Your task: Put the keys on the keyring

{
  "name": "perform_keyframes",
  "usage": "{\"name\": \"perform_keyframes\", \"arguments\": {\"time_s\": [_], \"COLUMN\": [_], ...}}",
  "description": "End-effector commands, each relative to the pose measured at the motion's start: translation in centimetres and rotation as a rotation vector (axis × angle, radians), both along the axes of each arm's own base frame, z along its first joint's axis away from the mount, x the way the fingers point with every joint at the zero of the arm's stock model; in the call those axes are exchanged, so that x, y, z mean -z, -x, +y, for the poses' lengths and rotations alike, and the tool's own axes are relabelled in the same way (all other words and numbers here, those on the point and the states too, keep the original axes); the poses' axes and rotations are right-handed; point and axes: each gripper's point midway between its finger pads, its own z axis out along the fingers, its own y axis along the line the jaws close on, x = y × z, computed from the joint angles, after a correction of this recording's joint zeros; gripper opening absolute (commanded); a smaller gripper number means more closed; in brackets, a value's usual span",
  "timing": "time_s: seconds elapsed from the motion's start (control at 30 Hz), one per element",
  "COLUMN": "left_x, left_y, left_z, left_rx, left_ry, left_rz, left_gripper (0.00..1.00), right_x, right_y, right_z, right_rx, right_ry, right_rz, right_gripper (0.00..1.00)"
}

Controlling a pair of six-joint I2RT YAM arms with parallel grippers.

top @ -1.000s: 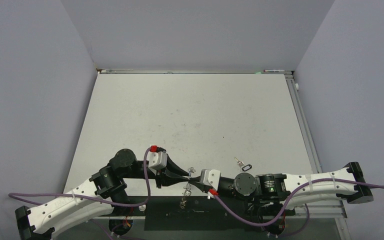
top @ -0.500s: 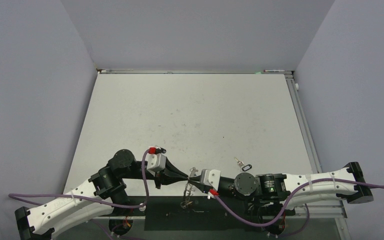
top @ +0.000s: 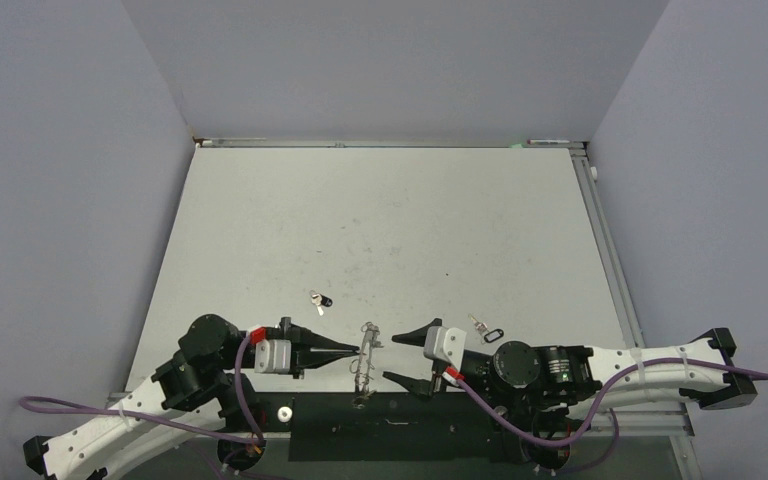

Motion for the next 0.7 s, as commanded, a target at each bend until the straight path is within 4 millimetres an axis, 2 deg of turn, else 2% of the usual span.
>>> {"name": "perform_keyframes", "arguments": {"time_s": [0.0, 0.07, 0.2, 0.47, 0.67], "left_x": [-1.3, -0.1, 0.4, 0.3, 1.3], "left_y": [1.5, 2.2, 2.7, 2.9, 2.2], "left_z": [0.6, 0.7, 1.0, 0.7, 0.4], "left_rx": [0.077, 0.133, 0.158, 0.200, 0.175], "left_ry": [0.036, 0.010, 0.027, 0.019, -0.001], "left_rz": [-0.236, -0.327, -0.467, -0.566, -0.581], "left_gripper": [0.00, 0.00, 0.00, 0.00, 0.00], "right_x": [-1.7, -1.7, -1.4, -0.8, -0.6], "right_y": [0.3, 0.2, 0.0, -0.2, -0.5], "right_z": [0.5, 0.6, 0.7, 0.6, 0.3], "right_rx": [-0.012, -0.010, -0.006, 0.005, 0.019], "right_ry": [-0.031, -0.027, -0.016, 0.003, 0.008], "right_rz": [-0.005, -0.017, -0.039, -0.056, -0.059], "right_gripper": [0.56, 0.55, 0.55, 0.54, 0.54]}}
